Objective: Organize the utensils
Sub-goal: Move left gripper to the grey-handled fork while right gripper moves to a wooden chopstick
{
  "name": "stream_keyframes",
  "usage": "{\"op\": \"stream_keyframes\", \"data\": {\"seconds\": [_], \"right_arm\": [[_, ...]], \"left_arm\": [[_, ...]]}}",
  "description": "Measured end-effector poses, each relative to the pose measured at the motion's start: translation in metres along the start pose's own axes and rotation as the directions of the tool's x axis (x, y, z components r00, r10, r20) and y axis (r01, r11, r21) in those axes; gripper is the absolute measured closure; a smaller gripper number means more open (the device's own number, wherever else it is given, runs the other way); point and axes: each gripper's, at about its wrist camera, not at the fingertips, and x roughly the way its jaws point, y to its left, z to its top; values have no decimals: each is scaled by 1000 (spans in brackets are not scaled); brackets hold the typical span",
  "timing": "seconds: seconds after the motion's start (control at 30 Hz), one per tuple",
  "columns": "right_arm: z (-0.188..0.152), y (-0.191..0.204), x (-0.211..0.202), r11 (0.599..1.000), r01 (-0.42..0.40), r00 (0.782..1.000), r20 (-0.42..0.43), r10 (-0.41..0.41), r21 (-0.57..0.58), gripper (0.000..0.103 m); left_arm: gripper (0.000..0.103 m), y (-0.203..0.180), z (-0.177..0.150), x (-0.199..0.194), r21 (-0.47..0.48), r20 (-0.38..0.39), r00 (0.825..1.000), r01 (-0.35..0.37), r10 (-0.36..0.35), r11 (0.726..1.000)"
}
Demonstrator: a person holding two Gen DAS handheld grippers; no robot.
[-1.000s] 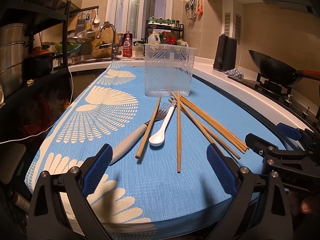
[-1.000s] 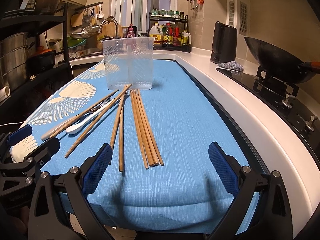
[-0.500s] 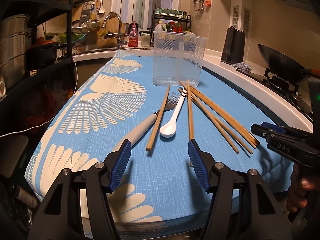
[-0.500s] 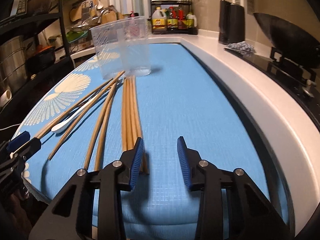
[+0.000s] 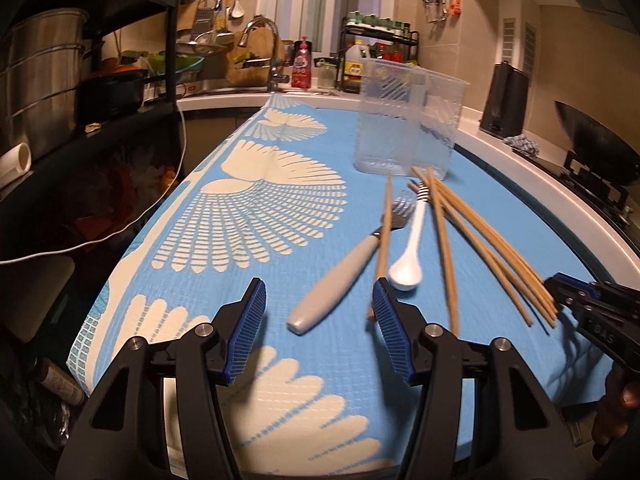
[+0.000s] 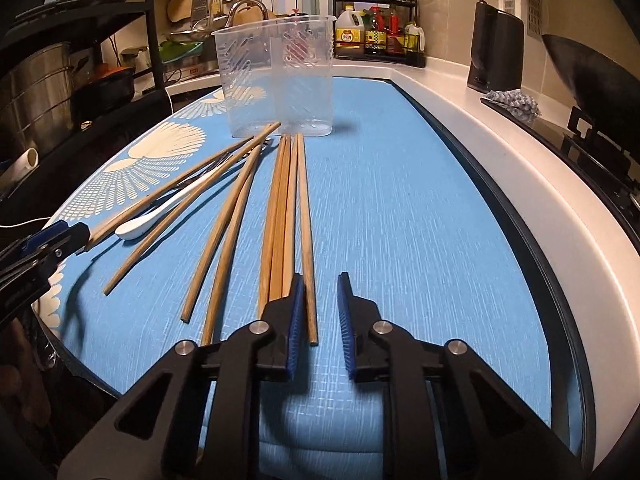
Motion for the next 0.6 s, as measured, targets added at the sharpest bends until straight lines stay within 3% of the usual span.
{"op": "stream_keyframes", "data": {"seconds": [0.07, 0.2, 0.3, 0.47, 0.6], "right_arm": [[-1, 0, -2, 1000, 7, 1000, 3, -7, 3, 96], [-5, -2, -5, 1000, 10, 1000, 7, -11, 19, 97], [-6, -3, -7, 1000, 18, 1000, 10, -19, 22, 98], [-10, -1, -9, 999, 28, 999, 22, -28, 31, 97], [-11, -3, -10, 999, 10, 999, 31, -11, 48, 97]], "left_arm": [[48, 6, 1, 4, -16, -7, 1000, -5, 5, 1000], [49, 10, -1, 12, -43, -41, 999, 8, -10, 999], [51, 3, -3, 11, -14, -37, 999, 17, -18, 1000], [80, -15, -9, 8, 64, -38, 997, 76, -74, 995], [81, -17, -10, 7, 64, -33, 996, 84, -82, 994]]}}
